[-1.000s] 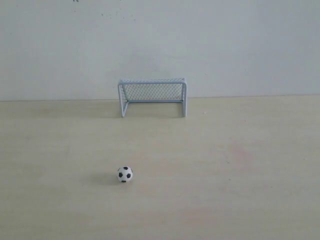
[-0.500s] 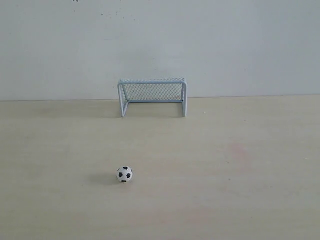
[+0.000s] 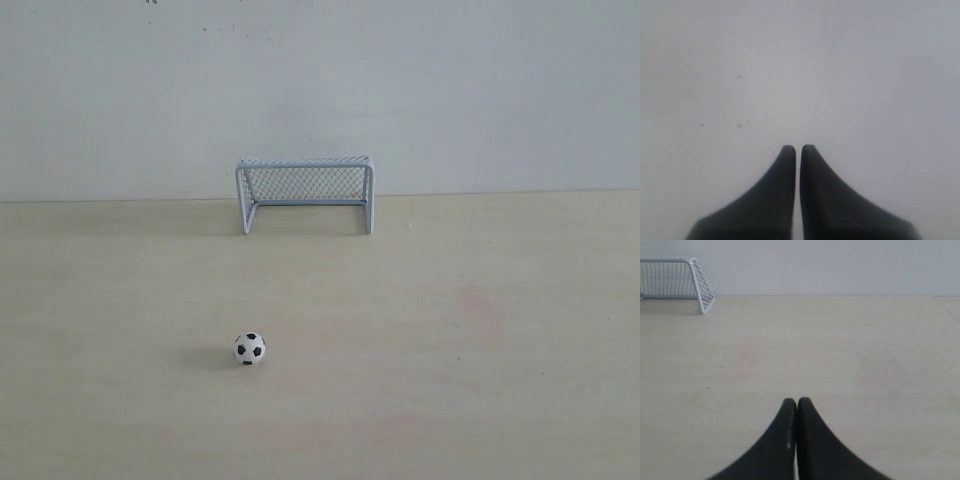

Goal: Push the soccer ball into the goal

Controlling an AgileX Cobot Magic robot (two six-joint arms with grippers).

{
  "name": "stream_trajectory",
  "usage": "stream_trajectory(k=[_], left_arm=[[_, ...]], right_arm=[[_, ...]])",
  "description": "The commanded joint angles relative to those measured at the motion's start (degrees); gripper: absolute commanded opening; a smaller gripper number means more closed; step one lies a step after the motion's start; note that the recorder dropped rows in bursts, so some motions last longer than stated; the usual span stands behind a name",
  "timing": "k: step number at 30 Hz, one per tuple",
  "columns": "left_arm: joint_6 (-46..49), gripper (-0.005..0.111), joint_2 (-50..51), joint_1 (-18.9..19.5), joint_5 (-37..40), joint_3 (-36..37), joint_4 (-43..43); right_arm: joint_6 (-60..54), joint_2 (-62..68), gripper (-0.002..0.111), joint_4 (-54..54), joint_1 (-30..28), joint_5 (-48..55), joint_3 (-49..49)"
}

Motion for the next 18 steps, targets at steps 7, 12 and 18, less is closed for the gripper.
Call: stream_trajectory(k=[7,12,18], left_arm=[[4.3,0.004,21.3,0.1,15.2,-13.2,-0.1],[4.3,0.004,24.5,0.1,10.3,-13.3,-0.1],[4.3,0.004,25.2,0.1,8.4,-13.0,-0.3]], right_arm=[[0.0,-0.1,0.0,-0.2,-0.1,-0.4,0.0],[0.0,-0.1,0.0,-0.2,-0.1,-0.4,0.0],[0.0,-0.1,0.0,-0.2,-0.1,-0.4,0.0]])
